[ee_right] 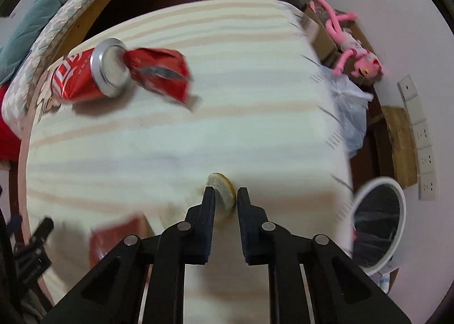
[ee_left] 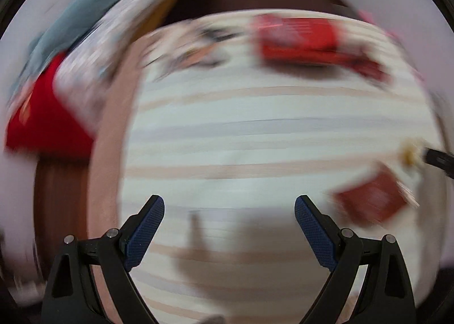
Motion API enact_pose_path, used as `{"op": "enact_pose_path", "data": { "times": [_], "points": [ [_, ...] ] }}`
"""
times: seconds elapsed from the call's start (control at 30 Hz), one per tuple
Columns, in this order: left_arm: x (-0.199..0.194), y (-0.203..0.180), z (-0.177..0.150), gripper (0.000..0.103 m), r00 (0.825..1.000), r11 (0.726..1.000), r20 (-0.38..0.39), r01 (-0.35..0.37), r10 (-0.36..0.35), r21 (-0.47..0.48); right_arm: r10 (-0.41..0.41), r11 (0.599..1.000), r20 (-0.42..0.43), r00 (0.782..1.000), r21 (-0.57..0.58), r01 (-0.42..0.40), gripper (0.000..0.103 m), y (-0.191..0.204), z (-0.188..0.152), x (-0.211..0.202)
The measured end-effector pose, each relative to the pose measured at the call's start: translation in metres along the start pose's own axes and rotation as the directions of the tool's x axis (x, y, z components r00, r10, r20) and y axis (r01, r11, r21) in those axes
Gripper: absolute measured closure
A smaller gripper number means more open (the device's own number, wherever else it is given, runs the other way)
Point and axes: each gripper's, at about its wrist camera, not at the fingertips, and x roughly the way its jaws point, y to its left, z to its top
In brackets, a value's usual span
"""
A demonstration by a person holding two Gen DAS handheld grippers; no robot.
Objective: Collect trash
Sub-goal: 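Grasp the brown snack packet with the left tool while the right tool grasps the bread piece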
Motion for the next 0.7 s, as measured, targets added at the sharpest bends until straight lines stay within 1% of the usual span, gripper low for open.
{"op": "enact_pose_path", "data": {
  "times": [0.03, 0.1, 0.13, 0.17, 0.23, 0.27, 0.3, 0.33, 0.4, 0.43, 0.47, 0.5, 0.53, 0.6, 0.63, 0.67, 0.7],
  "points": [
    [-0.007, -0.019, -0.002, 0.009, 0.999, 0.995, -0.001, 0.036, -0.036, 0.098, 0.020, 1.000, -0.019, 1.000, 0.014, -0.020, 0.086, -0.012, -0.012, -0.001],
    [-0.014, -0.046, -0.008, 0.009, 0.996, 0.970, -0.011, 0.084, -0.083, 0.228, 0.048, 0.998, -0.044, 0.998, 0.033, -0.047, 0.086, -0.029, -0.024, -0.003],
    [-0.018, -0.065, -0.011, 0.009, 0.994, 0.944, -0.017, 0.109, -0.109, 0.311, 0.070, 0.996, -0.052, 0.996, 0.056, -0.067, 0.086, -0.042, -0.033, -0.005],
    [-0.018, -0.077, -0.013, 0.009, 0.992, 0.922, -0.022, 0.123, -0.123, 0.366, 0.088, 0.993, -0.054, 0.995, 0.079, -0.084, 0.086, -0.050, -0.039, -0.005],
    [-0.015, -0.098, -0.013, 0.009, 0.989, 0.884, -0.040, 0.146, -0.143, 0.444, 0.103, 0.988, -0.041, 0.994, 0.123, -0.097, 0.086, -0.066, -0.050, -0.007],
    [-0.012, -0.105, -0.010, 0.010, 0.988, 0.873, -0.046, 0.153, -0.149, 0.462, 0.113, 0.983, -0.038, 0.993, 0.147, -0.107, 0.086, -0.070, -0.053, -0.006],
    [-0.006, -0.110, -0.005, 0.010, 0.987, 0.868, -0.053, 0.159, -0.152, 0.470, 0.132, 0.977, -0.038, 0.991, 0.172, -0.124, 0.086, -0.076, -0.056, -0.005],
    [0.000, -0.114, -0.001, 0.011, 0.985, 0.868, -0.063, 0.169, -0.158, 0.466, 0.155, 0.969, -0.042, 0.987, 0.201, -0.144, 0.086, -0.082, -0.059, -0.005],
    [0.011, -0.114, 0.009, 0.031, 0.984, 0.882, -0.071, 0.178, -0.163, 0.437, 0.185, 0.956, -0.046, 0.982, 0.239, -0.169, 0.083, -0.090, -0.060, -0.004],
    [0.015, -0.113, 0.012, 0.049, 0.984, 0.888, -0.076, 0.178, -0.161, 0.423, 0.207, 0.949, -0.041, 0.977, 0.250, -0.191, 0.078, -0.092, -0.059, -0.005],
    [0.020, -0.111, 0.017, 0.051, 0.983, 0.897, -0.084, 0.181, -0.161, 0.404, 0.226, 0.943, -0.033, 0.973, 0.259, -0.210, 0.074, -0.092, -0.058, -0.006],
    [0.021, -0.108, 0.019, 0.052, 0.982, 0.904, -0.082, 0.191, -0.173, 0.384, 0.252, 0.933, -0.023, 0.967, 0.270, -0.237, 0.065, -0.092, -0.056, -0.007],
    [0.021, -0.103, 0.023, 0.060, 0.978, 0.916, -0.075, 0.206, -0.192, 0.344, 0.275, 0.924, -0.010, 0.961, 0.280, -0.261, 0.059, -0.092, -0.053, -0.009],
    [0.022, -0.094, 0.025, 0.072, 0.977, 0.933, -0.076, 0.211, -0.198, 0.290, 0.298, 0.914, 0.019, 0.954, 0.282, -0.291, 0.057, -0.088, -0.044, -0.012],
    [0.022, -0.085, 0.027, 0.084, 0.981, 0.951, -0.068, 0.194, -0.183, 0.242, 0.299, 0.914, 0.031, 0.954, 0.279, -0.295, 0.057, -0.084, -0.039, -0.012],
    [0.023, -0.080, 0.026, 0.089, 0.983, 0.960, -0.069, 0.179, -0.168, 0.213, 0.303, 0.913, 0.043, 0.952, 0.273, -0.303, 0.057, -0.080, -0.033, -0.013],
    [0.025, -0.071, 0.026, 0.089, 0.986, 0.972, -0.068, 0.161, -0.151, 0.171, 0.310, 0.911, 0.052, 0.949, 0.269, -0.312, 0.057, -0.075, -0.027, -0.013]
  ]
}}
